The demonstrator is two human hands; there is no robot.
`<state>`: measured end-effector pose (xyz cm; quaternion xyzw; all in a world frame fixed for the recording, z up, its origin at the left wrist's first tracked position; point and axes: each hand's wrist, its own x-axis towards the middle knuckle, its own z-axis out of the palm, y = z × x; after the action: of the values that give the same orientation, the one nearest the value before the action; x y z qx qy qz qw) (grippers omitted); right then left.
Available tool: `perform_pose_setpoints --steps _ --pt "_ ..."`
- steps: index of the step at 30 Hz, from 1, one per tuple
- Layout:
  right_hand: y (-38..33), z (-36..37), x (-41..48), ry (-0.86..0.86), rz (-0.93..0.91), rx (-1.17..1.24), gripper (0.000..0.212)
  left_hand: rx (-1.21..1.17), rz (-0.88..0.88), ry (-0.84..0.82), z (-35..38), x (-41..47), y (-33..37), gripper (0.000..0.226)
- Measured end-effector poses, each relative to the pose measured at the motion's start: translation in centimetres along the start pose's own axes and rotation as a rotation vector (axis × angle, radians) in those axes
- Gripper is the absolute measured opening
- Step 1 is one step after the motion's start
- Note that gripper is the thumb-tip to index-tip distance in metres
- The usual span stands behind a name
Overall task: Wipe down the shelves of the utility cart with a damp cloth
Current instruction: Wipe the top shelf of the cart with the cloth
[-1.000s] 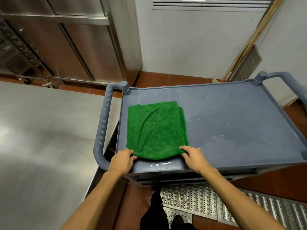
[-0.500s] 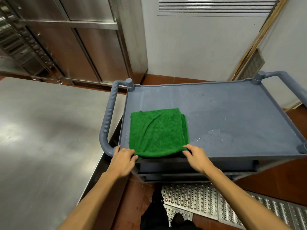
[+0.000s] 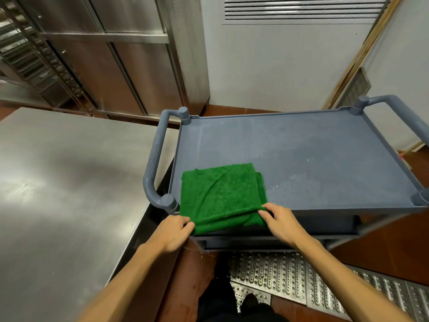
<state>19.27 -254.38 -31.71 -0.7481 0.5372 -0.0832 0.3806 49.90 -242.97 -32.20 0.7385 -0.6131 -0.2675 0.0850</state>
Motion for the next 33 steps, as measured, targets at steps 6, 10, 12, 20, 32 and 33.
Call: perform_pose_setpoints --steps 6,10,12,20,32,33 --pt "-0.9 -1.0 -1.3 -0.008 -0.024 0.058 0.027 -0.061 0.002 -0.093 -1.4 -1.6 1.6 0.03" --pt "-1.6 -2.4 -1.4 0.01 -0.058 0.069 0.028 -0.116 0.007 -0.068 -3.4 -1.8 2.3 0.03" --pt "-2.0 -3.0 -1.4 0.021 -0.071 0.076 0.028 -0.133 0.007 -0.066 -4.4 -1.8 2.7 0.03" --pt "-4.2 -5.7 -1.3 0.109 -0.153 0.129 0.022 -0.145 0.052 -0.012 -8.9 -1.9 5.1 0.025" --pt "-7.0 -9.3 0.4 0.216 -0.264 0.154 0.02 -0.106 0.105 0.051 -13.3 -0.7 6.7 0.028" --pt "-7.3 -9.6 0.5 0.225 -0.274 0.161 0.019 -0.107 0.103 0.065 -13.8 -0.5 6.9 0.028"
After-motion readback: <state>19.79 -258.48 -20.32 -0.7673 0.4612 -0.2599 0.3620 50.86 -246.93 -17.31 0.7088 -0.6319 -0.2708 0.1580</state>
